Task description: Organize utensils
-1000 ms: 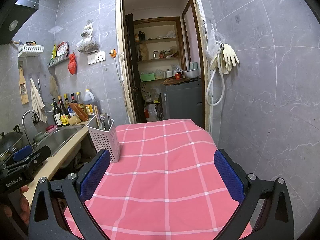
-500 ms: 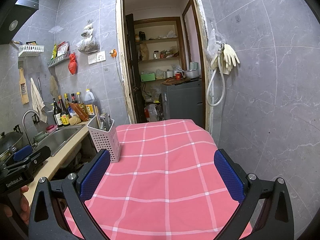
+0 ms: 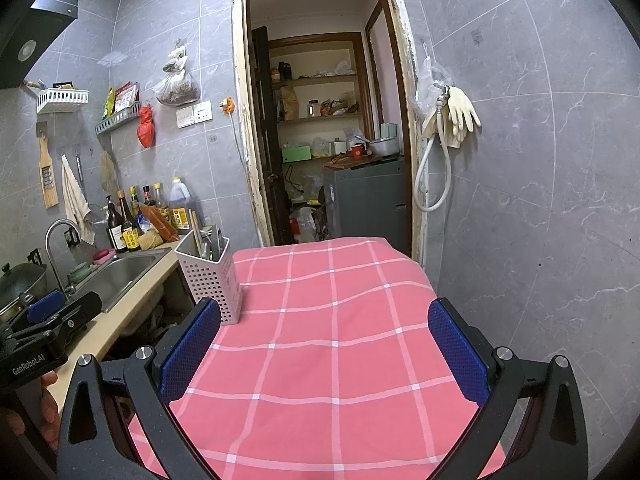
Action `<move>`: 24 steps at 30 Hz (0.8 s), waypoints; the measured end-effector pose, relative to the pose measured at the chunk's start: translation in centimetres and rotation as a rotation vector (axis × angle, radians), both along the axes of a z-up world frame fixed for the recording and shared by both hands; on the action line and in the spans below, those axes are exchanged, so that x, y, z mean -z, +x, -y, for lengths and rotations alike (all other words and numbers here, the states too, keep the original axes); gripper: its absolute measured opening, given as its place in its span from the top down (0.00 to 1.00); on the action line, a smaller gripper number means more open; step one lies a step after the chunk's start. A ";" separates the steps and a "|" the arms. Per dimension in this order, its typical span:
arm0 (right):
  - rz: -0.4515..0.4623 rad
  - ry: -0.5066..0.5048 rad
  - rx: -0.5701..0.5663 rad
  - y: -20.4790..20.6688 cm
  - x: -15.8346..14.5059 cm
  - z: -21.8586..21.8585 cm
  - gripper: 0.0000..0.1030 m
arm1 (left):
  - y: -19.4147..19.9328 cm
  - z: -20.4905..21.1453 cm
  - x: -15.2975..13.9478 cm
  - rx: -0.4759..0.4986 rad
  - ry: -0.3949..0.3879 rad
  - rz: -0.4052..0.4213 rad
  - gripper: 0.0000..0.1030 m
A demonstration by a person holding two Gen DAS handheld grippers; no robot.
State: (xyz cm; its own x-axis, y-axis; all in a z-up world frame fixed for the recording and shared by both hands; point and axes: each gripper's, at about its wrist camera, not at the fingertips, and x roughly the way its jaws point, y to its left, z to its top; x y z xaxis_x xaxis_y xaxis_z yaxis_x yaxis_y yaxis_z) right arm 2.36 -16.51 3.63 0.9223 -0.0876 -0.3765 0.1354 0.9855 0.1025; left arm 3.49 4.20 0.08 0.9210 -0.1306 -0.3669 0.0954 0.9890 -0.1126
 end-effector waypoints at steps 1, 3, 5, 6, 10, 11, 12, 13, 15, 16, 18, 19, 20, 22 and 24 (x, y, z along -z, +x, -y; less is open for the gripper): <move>0.000 0.000 0.000 0.0 0.0 0.0 0.01 | 0.0 0.0 0.0 0.002 0.000 0.000 0.00; -0.002 0.000 0.000 0.0 0.0 0.0 0.01 | 0.1 0.0 -0.1 0.005 -0.001 -0.001 0.00; -0.002 0.000 0.001 0.0 0.0 -0.1 0.01 | 0.1 0.1 -0.1 0.006 -0.004 0.000 0.00; -0.003 0.000 0.001 0.0 0.0 -0.1 0.01 | 0.1 0.1 -0.2 0.006 -0.008 0.001 0.00; -0.004 -0.001 0.000 0.0 0.0 -0.2 0.01 | 0.3 -0.1 -0.1 0.007 -0.033 -0.008 0.00; -0.004 -0.001 0.000 -0.1 0.0 -0.3 0.01 | 0.4 -0.2 -0.1 0.004 -0.035 -0.010 0.00; -0.003 -0.001 0.001 0.0 0.1 -0.3 0.01 | 0.5 -0.2 -0.1 0.000 -0.037 -0.014 0.00; -0.005 -0.003 0.000 -0.1 0.0 -0.3 0.01 | 0.5 -0.3 0.0 -0.002 -0.039 -0.015 0.00; -0.004 -0.002 0.000 -0.1 0.0 -0.3 0.01 | 0.4 -0.6 0.1 -0.009 -0.040 -0.015 0.00; -0.004 -0.001 0.001 -0.1 0.0 -0.4 0.01 | 0.5 -0.7 0.1 -0.011 -0.040 -0.017 0.00; -0.004 -0.001 0.001 -0.1 0.0 -0.4 0.01 | 0.6 -0.8 0.2 -0.013 -0.037 -0.021 0.00; -0.004 -0.001 0.002 -0.1 0.0 -0.4 0.01 | 0.6 -0.9 0.2 -0.013 -0.035 -0.021 0.00; -0.004 0.000 0.003 -0.1 0.0 -0.4 0.01 | 0.6 -0.9 0.2 -0.011 -0.032 -0.022 0.00; -0.005 0.000 0.003 -0.1 0.0 -0.5 0.01 | 0.7 -0.9 0.3 -0.009 -0.029 -0.024 0.00; -0.006 0.000 0.002 -0.1 -0.1 -0.5 0.01 | 0.8 -1.0 0.4 -0.006 -0.026 -0.025 0.00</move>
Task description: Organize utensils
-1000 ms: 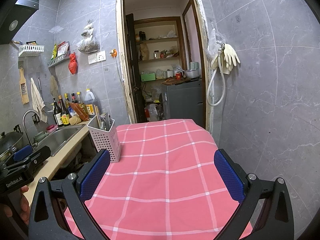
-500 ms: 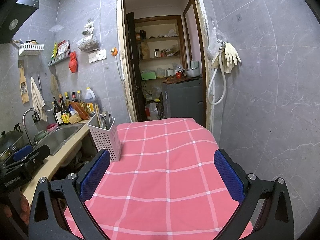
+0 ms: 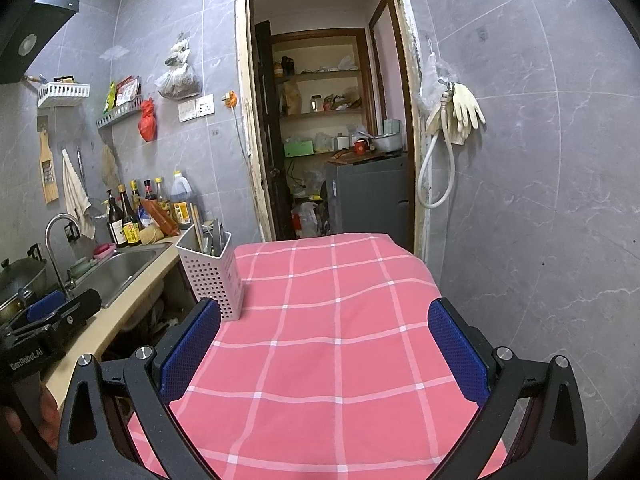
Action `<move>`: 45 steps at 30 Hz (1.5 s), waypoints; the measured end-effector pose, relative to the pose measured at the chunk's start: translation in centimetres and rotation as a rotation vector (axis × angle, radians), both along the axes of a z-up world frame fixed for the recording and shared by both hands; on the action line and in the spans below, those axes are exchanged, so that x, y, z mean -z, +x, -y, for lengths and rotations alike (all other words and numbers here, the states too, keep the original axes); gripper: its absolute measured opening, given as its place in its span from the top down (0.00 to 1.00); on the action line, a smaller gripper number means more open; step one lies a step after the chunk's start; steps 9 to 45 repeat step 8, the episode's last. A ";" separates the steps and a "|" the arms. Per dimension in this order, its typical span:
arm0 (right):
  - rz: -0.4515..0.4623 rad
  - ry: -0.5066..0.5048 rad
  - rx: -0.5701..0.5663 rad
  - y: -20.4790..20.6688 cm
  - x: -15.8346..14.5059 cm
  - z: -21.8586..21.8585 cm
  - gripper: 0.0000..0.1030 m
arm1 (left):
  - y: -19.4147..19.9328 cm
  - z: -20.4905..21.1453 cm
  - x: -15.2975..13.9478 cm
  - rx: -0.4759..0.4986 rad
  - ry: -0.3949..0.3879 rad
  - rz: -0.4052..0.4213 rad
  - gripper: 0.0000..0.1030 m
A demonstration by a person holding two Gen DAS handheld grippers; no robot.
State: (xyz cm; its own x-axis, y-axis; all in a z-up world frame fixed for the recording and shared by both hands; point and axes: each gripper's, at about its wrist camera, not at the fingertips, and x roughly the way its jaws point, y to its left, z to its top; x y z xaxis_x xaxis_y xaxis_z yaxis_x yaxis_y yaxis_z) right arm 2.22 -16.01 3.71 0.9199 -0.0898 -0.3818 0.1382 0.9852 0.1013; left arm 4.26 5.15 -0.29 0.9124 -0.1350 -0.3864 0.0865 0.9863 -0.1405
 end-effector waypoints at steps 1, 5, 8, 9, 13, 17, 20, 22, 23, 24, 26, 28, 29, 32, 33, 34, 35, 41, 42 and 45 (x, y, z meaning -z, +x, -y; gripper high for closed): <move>-0.001 0.000 -0.001 0.0 0.0 0.0 0.01 | 0.0 0.0 0.0 0.002 0.001 -0.001 0.00; -0.006 0.001 -0.001 -0.5 0.0 -0.2 0.01 | 0.3 -0.1 0.2 0.008 0.005 -0.008 0.00; -0.009 0.001 0.000 -0.7 0.3 -0.2 0.01 | 0.5 -0.1 0.3 0.009 0.010 -0.014 0.00; -0.009 0.001 0.000 -0.7 0.3 -0.2 0.01 | 0.5 -0.1 0.3 0.009 0.010 -0.014 0.00; -0.009 0.001 0.000 -0.7 0.3 -0.2 0.01 | 0.5 -0.1 0.3 0.009 0.010 -0.014 0.00; -0.009 0.001 0.000 -0.7 0.3 -0.2 0.01 | 0.5 -0.1 0.3 0.009 0.010 -0.014 0.00; -0.009 0.001 0.000 -0.7 0.3 -0.2 0.01 | 0.5 -0.1 0.3 0.009 0.010 -0.014 0.00; -0.009 0.001 0.000 -0.7 0.3 -0.2 0.01 | 0.5 -0.1 0.3 0.009 0.010 -0.014 0.00; -0.009 0.001 0.000 -0.7 0.3 -0.2 0.01 | 0.5 -0.1 0.3 0.009 0.010 -0.014 0.00; -0.009 0.001 0.000 -0.7 0.3 -0.2 0.01 | 0.5 -0.1 0.3 0.009 0.010 -0.014 0.00; -0.009 0.001 0.000 -0.7 0.3 -0.2 0.01 | 0.5 -0.1 0.3 0.009 0.010 -0.014 0.00; -0.009 0.001 0.000 -0.7 0.3 -0.2 0.01 | 0.5 -0.1 0.3 0.009 0.010 -0.014 0.00; -0.009 0.001 0.000 -0.7 0.3 -0.2 0.01 | 0.5 -0.1 0.3 0.009 0.010 -0.014 0.00; -0.009 0.001 0.000 -0.7 0.3 -0.2 0.01 | 0.5 -0.1 0.3 0.009 0.010 -0.014 0.00; -0.009 0.001 0.000 -0.7 0.3 -0.2 0.01 | 0.5 -0.1 0.3 0.009 0.010 -0.014 0.00; -0.009 0.001 0.000 -0.7 0.3 -0.2 0.01 | 0.5 -0.1 0.3 0.009 0.010 -0.014 0.00; -0.009 0.001 0.000 -0.7 0.3 -0.2 0.01 | 0.5 -0.1 0.3 0.009 0.010 -0.014 0.00; -0.009 0.001 0.000 -0.7 0.3 -0.2 0.01 | 0.5 -0.1 0.3 0.009 0.010 -0.014 0.00; -0.009 0.001 0.000 -0.7 0.3 -0.2 0.01 | 0.5 -0.1 0.3 0.009 0.010 -0.014 0.00; -0.009 0.001 0.000 -0.7 0.3 -0.2 0.01 | 0.5 -0.1 0.3 0.009 0.010 -0.014 0.00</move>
